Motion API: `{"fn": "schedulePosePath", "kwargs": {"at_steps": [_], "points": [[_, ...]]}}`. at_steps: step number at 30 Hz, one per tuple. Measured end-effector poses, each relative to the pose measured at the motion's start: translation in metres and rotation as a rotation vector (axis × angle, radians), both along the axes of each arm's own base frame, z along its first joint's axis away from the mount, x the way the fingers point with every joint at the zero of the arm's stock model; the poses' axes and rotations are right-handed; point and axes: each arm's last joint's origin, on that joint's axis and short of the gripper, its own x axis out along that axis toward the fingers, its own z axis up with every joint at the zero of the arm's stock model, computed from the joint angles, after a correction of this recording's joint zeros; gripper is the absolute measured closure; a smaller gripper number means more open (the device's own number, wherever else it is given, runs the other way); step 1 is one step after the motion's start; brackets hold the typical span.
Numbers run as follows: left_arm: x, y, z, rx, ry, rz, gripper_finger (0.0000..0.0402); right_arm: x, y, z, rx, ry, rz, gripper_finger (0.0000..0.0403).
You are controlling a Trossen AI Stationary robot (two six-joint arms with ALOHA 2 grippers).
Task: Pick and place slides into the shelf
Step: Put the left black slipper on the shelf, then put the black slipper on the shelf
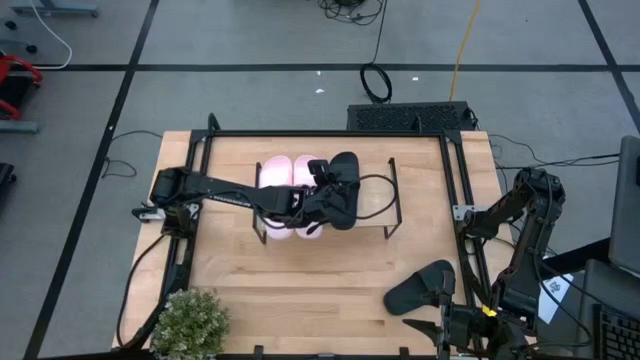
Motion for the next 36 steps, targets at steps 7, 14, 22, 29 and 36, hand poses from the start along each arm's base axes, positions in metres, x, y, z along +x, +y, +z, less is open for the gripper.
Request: {"fn": "schedulePosePath", "kwargs": {"at_steps": [7, 14, 22, 29, 36], "points": [[0.003, -0.010, 0.021, 0.003, -0.062, -0.012, 0.0249, 0.000, 0.000, 0.000, 0.000, 0.000, 0.000, 0.0204], [-0.003, -0.033, 0.052, 0.080, -0.048, 0.021, 0.0249, 0.000, 0.002, -0.001, 0.000, 0.044, 0.064, 0.0204], [-0.018, -0.068, 0.089, 0.133, -0.050, -0.001, 0.0250, 0.014, -0.002, 0.001, -0.034, 0.063, 0.080, 0.0204], [-0.039, -0.086, 0.111, 0.183, -0.014, 0.029, 0.0249, 0.035, -0.015, 0.001, -0.082, 0.071, 0.015, 0.0204], [-0.072, -0.095, 0.126, 0.159, -0.034, 0.050, 0.0249, 0.052, -0.026, 0.000, 0.004, 0.102, 0.002, 0.0204]]}}
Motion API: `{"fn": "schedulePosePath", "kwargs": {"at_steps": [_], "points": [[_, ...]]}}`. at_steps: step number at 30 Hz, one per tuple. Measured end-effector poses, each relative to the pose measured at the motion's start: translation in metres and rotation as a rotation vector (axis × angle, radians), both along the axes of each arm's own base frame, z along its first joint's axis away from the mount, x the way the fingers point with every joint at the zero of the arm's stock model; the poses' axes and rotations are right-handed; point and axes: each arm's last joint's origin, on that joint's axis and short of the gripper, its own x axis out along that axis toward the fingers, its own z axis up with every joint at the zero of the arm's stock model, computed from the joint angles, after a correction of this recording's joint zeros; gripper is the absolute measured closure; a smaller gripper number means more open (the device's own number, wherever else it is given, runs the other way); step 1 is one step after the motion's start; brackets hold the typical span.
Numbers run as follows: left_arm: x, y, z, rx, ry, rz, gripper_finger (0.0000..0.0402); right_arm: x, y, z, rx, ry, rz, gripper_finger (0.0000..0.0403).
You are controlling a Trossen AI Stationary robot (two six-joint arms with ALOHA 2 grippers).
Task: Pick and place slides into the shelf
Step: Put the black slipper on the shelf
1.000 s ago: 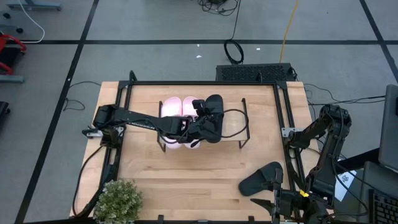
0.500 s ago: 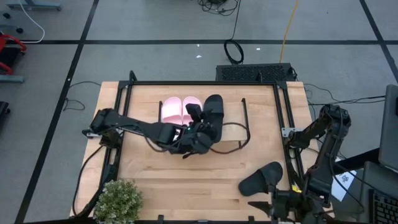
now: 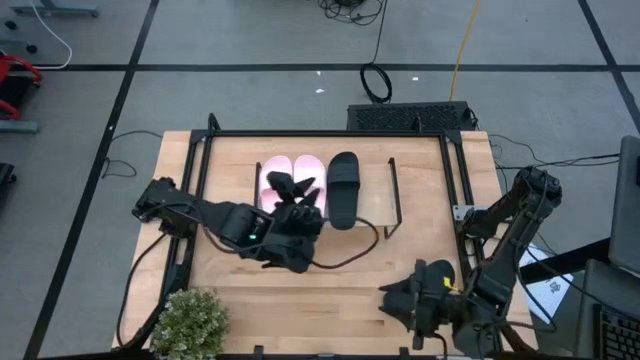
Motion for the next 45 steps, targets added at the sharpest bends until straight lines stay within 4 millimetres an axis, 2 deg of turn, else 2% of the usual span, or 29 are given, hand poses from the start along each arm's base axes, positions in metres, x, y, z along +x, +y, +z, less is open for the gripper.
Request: {"fn": "schedulePosePath", "kwargs": {"at_steps": [5, 9, 12, 16, 19, 23, 26, 30, 35, 45], "points": [[-0.024, -0.002, 0.014, -0.068, -0.062, -0.006, 0.0249, 0.005, 0.000, 0.002, 0.120, -0.008, 0.011, 0.0204], [-0.044, -0.005, 0.025, -0.127, -0.102, -0.032, 0.0249, 0.004, 0.005, 0.006, 0.089, -0.025, 0.062, 0.0204], [-0.053, -0.007, 0.031, -0.170, -0.124, -0.056, 0.0249, 0.009, 0.012, 0.020, 0.001, -0.132, 0.116, 0.0204], [-0.060, -0.013, 0.035, -0.193, -0.127, -0.094, 0.0249, 0.007, 0.018, 0.051, -0.147, -0.324, 0.163, 0.0204], [-0.064, -0.018, 0.034, -0.192, -0.108, -0.115, 0.0249, -0.005, 0.021, 0.074, -0.279, -0.388, 0.081, 0.0204], [-0.069, -0.021, 0.031, -0.189, -0.080, -0.117, 0.0249, -0.009, 0.025, 0.106, -0.311, -0.324, -0.130, 0.0204], [-0.072, -0.020, 0.028, -0.196, -0.071, -0.100, 0.0249, -0.001, 0.034, 0.119, -0.351, -0.219, -0.295, 0.0204], [-0.076, -0.018, 0.026, -0.203, -0.063, -0.075, 0.0249, 0.011, 0.052, 0.133, -0.347, -0.223, -0.292, 0.0204], [-0.078, -0.016, 0.025, -0.220, -0.074, -0.052, 0.0249, 0.019, 0.069, 0.134, -0.334, -0.240, -0.275, 0.0204], [-0.079, -0.018, 0.024, -0.233, -0.077, -0.056, 0.0249, 0.034, 0.090, 0.105, -0.345, -0.235, -0.269, 0.0204]]}}
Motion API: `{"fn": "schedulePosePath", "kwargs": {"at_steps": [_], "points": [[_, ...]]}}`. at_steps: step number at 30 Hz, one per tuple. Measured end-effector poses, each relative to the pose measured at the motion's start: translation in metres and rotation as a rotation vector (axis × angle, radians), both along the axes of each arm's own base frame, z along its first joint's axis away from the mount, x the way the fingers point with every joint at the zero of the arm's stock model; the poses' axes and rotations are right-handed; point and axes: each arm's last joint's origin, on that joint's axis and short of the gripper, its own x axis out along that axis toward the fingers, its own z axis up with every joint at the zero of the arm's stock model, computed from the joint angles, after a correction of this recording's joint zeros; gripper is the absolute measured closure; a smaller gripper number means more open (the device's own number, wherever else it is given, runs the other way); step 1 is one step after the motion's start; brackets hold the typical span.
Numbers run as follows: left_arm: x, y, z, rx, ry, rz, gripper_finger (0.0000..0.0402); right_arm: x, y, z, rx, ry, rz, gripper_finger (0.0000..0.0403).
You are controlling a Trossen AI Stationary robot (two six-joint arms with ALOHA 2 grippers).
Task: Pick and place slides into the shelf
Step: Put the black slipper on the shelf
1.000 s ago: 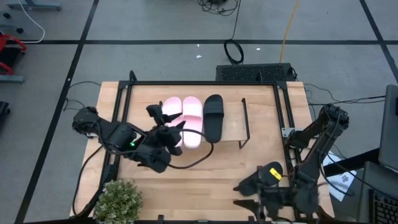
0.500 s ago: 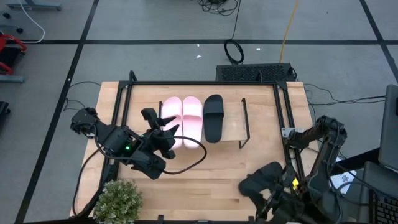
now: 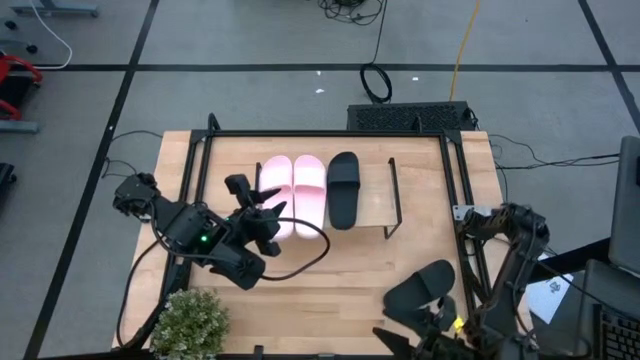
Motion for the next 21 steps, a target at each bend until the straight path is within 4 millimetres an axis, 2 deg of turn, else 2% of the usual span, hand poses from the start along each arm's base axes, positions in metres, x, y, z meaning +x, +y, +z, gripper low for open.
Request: {"fn": "schedulePosePath", "kwargs": {"at_steps": [6, 11, 16, 21], "points": [[0.000, 0.000, 0.000, 0.000, 0.000, 0.000, 0.0249, -0.002, 0.020, -0.016, -0.031, -0.020, 0.128, 0.0204], [0.000, 0.000, 0.000, 0.000, 0.000, -0.001, 0.0249, -0.020, 0.040, -0.019, -0.150, -0.046, 0.361, 0.0204], [0.000, 0.000, 0.000, -0.005, 0.003, -0.004, 0.0249, -0.041, 0.044, -0.002, -0.265, -0.109, 0.546, 0.0205], [0.000, 0.000, 0.000, -0.008, 0.006, -0.006, 0.0249, -0.050, 0.041, 0.039, -0.382, -0.139, 0.647, 0.0226]]}}
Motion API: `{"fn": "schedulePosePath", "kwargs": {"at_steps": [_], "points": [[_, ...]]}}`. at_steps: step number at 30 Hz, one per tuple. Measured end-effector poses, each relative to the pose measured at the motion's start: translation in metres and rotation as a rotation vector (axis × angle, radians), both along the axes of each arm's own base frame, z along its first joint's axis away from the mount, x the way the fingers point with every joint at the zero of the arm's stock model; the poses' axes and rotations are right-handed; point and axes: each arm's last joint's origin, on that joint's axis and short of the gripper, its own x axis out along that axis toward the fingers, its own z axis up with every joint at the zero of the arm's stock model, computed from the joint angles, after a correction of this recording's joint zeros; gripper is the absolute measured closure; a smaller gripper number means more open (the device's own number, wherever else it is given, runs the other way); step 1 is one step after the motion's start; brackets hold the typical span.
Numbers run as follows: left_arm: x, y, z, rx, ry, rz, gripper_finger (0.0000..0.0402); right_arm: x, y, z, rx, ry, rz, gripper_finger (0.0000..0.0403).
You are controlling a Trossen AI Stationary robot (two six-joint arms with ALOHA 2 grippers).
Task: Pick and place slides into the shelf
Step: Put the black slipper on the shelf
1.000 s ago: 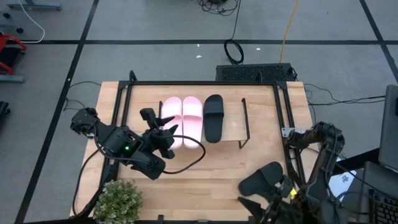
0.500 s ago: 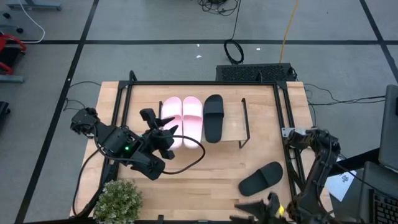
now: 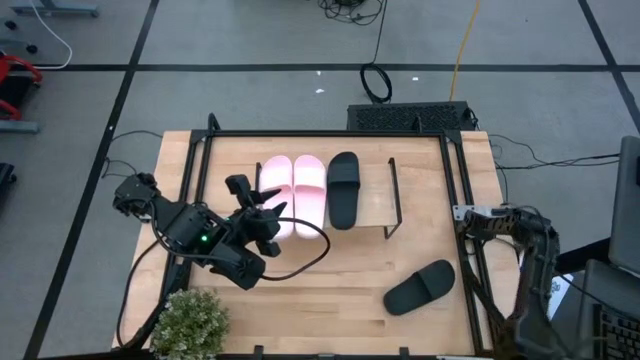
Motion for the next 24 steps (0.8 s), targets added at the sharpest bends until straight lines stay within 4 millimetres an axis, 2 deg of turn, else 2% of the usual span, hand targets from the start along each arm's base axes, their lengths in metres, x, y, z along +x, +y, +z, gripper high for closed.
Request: {"fn": "schedulePosePath", "kwargs": {"at_steps": [3, 6, 11, 14, 19, 24], "points": [[0.000, 0.000, 0.000, 0.000, 0.000, 0.000, 0.0249, -0.003, -0.005, 0.026, -0.079, 0.002, 0.122, 0.0249], [0.000, 0.000, 0.000, -0.006, 0.013, -0.009, 0.0249, -0.009, -0.015, 0.055, -0.053, -0.033, 0.211, 0.0269], [0.000, -0.001, -0.001, -0.020, 0.039, -0.028, 0.0249, -0.016, -0.040, 0.096, 0.043, -0.096, 0.144, 0.0284], [0.000, -0.001, -0.001, -0.018, 0.040, -0.029, 0.0249, -0.002, -0.054, 0.098, 0.094, -0.028, -0.002, 0.0283], [0.000, 0.000, -0.001, -0.013, 0.045, -0.029, 0.0249, 0.032, -0.070, 0.078, 0.082, 0.125, -0.232, 0.0282], [0.000, 0.000, -0.001, -0.013, 0.042, -0.027, 0.0249, 0.057, -0.088, 0.064, 0.088, 0.213, -0.333, 0.0282]]}}
